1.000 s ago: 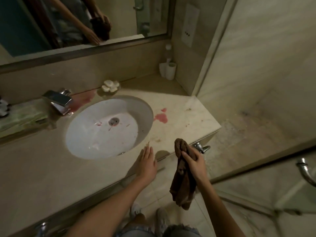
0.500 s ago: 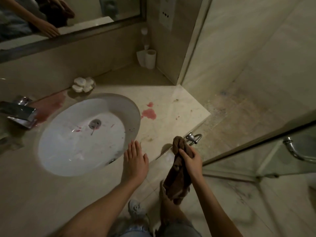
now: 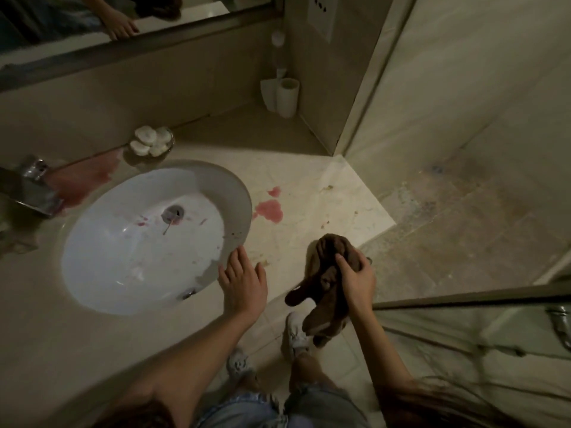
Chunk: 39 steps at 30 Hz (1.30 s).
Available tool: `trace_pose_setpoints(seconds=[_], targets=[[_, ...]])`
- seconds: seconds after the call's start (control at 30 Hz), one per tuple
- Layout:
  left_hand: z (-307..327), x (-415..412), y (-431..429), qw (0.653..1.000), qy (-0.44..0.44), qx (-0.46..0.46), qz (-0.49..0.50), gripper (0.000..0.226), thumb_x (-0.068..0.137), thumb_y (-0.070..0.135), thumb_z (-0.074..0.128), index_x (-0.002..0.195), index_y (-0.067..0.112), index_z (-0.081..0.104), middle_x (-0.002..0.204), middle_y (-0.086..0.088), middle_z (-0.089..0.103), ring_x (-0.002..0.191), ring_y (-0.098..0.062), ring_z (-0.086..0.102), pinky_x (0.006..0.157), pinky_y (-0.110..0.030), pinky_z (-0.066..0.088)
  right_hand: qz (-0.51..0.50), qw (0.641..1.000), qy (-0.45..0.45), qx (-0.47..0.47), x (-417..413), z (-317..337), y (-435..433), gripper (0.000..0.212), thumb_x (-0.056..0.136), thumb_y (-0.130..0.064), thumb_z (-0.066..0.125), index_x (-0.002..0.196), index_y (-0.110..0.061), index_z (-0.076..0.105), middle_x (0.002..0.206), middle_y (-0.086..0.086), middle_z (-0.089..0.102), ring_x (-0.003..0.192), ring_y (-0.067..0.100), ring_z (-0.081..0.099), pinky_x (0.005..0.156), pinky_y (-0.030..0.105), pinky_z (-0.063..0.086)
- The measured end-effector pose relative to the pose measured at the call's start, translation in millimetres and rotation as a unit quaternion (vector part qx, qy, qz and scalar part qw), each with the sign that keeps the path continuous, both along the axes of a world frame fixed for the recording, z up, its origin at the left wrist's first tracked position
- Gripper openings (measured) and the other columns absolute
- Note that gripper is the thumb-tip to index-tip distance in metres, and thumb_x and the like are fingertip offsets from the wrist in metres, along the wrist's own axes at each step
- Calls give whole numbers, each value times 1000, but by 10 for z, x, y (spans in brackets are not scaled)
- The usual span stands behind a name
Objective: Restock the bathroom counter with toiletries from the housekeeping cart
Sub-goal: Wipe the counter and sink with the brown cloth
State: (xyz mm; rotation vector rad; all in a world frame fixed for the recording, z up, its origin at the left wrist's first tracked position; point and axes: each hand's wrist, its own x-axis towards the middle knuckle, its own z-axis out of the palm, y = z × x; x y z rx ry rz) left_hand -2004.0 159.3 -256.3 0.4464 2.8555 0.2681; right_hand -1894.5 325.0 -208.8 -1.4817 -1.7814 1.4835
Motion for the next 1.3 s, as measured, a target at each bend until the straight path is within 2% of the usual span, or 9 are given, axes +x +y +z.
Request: trace_pose_setpoints(seconds=[0.17, 0.3, 0.43, 0.57, 0.7, 0.8, 0.97, 1.1, 1.3], targets=[[-29, -83, 201, 999, 21, 21, 37, 61, 95, 40, 27, 139, 2, 44, 132, -16, 55, 118, -33, 54, 100, -45, 41, -76, 997, -29, 2, -195, -111, 520, 30, 88, -27, 65, 118, -21, 64, 112, 0, 67, 104, 18, 62, 95, 44, 51], [-139, -85, 198, 998, 38, 13, 47, 60, 97, 42, 24, 145, 7, 36, 142, -13, 47, 129, -31, 44, 106, -44, 36, -138, 988, -51, 52, -441, -124, 742, 56, 87, -33, 67, 136, -16, 46, 137, 9, 45, 126, 25, 44, 105, 39, 39], [-175, -86, 208, 997, 50, 16, 59, 58, 98, 40, 25, 145, 7, 36, 142, -12, 47, 131, -31, 43, 107, -46, 35, 20, 972, -126, 199, -399, -215, 446, 63, 84, -37, 69, 135, -10, 44, 141, 12, 38, 129, 32, 31, 106, 50, 33], [-192, -72, 212, 995, 72, 30, 65, 55, 99, 37, 26, 144, 8, 39, 139, -12, 51, 127, -30, 47, 106, -45, 35, 173, 907, -230, 308, -168, -405, 498, 66, 81, -44, 68, 137, -18, 46, 144, 8, 39, 132, 33, 32, 105, 55, 28], [-262, -50, 227, 987, 113, 74, 82, 48, 101, 29, 31, 141, 7, 45, 133, -12, 55, 120, -30, 52, 102, -43, 38, 205, 890, -280, 295, -459, -405, 705, 59, 78, -29, 71, 129, -10, 48, 132, 20, 45, 119, 42, 41, 97, 55, 36], [-260, -66, 215, 988, 109, 80, 76, 47, 99, 26, 34, 141, 6, 45, 131, -14, 55, 119, -31, 53, 101, -44, 40, 223, 877, -308, 293, -776, -316, 842, 55, 83, -28, 66, 128, -5, 46, 128, 22, 44, 116, 43, 41, 93, 54, 36], [-186, -94, 213, 993, 69, 54, 77, 51, 97, 26, 31, 144, 9, 40, 138, -13, 50, 128, -28, 46, 108, -43, 35, 272, 861, -279, 327, -1450, -247, 977, 51, 87, -32, 60, 130, -8, 45, 131, 19, 43, 118, 40, 40, 94, 52, 35], [-210, -92, 202, 993, 59, 65, 76, 53, 97, 26, 33, 147, 11, 36, 149, -9, 41, 138, -26, 38, 113, -43, 29, 345, 856, -205, 327, -2242, -256, 863, 47, 89, -41, 57, 127, -16, 49, 131, 12, 45, 118, 36, 42, 96, 50, 35], [-198, -78, 204, 988, 53, 96, 106, 52, 99, 27, 29, 144, 3, 39, 147, -11, 44, 136, -23, 42, 114, -43, 29, 463, 782, -138, 395, -2384, -306, 240, 41, 82, -44, 56, 114, -19, 60, 114, 10, 55, 100, 37, 50, 77, 45, 41]])
